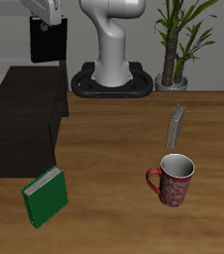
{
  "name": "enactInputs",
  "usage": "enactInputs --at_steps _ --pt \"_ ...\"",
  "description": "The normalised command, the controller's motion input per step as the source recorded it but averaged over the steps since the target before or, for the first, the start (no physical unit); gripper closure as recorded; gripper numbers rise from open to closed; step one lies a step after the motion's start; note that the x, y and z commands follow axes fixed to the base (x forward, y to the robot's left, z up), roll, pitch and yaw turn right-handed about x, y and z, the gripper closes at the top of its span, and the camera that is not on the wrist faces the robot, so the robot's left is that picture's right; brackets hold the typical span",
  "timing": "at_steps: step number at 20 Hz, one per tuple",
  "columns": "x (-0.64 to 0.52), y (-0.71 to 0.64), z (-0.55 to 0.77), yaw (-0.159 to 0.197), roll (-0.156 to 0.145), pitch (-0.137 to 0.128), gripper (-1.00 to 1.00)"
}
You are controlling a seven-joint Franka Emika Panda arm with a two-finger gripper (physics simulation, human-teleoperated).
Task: Place the black book upright on top of the shelf and place the yellow book flat on top of the shelf
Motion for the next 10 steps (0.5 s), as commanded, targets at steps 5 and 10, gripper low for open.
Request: enactInputs --at_steps 5,10 --pt "0.06 -0.08 0.07 -0.077 0.083 -0.026 1.00" --pt "0.00 -0.33 -0.03 -0.055 0.032 -0.019 1.00"
